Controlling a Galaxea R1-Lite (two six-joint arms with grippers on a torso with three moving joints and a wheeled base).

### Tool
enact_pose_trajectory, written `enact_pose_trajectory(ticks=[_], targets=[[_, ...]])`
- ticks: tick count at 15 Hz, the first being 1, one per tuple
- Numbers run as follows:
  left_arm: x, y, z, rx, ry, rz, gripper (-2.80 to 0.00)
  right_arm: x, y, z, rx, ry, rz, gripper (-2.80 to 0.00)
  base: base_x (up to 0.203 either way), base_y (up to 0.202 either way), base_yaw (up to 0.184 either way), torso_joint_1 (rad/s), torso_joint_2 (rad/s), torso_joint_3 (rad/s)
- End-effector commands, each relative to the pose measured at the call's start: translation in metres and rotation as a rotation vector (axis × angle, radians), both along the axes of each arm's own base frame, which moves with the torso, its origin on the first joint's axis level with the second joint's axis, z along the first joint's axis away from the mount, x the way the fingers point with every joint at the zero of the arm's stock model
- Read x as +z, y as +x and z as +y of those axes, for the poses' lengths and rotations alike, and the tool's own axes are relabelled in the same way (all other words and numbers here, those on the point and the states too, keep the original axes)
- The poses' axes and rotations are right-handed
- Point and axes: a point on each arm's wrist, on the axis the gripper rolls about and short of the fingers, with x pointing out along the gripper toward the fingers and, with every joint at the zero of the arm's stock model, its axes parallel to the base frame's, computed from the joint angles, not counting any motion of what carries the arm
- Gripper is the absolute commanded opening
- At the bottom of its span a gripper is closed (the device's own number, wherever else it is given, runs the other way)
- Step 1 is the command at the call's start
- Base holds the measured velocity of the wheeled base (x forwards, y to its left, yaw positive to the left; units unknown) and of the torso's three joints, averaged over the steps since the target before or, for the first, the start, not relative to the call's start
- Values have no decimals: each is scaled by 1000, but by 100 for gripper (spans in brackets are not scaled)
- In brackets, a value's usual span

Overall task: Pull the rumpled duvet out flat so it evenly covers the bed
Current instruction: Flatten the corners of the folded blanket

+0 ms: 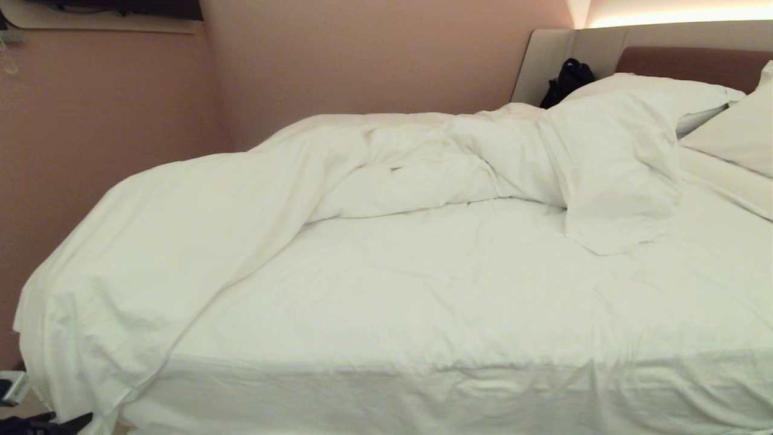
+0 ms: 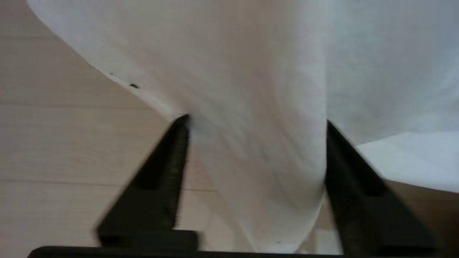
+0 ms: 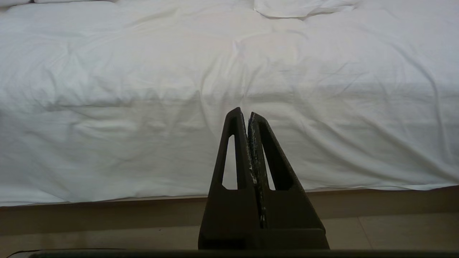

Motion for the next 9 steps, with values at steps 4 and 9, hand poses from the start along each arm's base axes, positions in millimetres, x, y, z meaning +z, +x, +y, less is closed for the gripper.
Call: enact_pose_trajectory(ticks=[4, 9], targets=[[-20, -3, -8, 7, 46, -17, -280, 0, 0, 0, 1, 0, -1, -280, 0, 0, 0, 0, 0, 0], [-15, -3, -8, 32, 20, -26, -280, 0, 0, 0, 1, 0, -1, -280, 0, 0, 0, 0, 0, 0]])
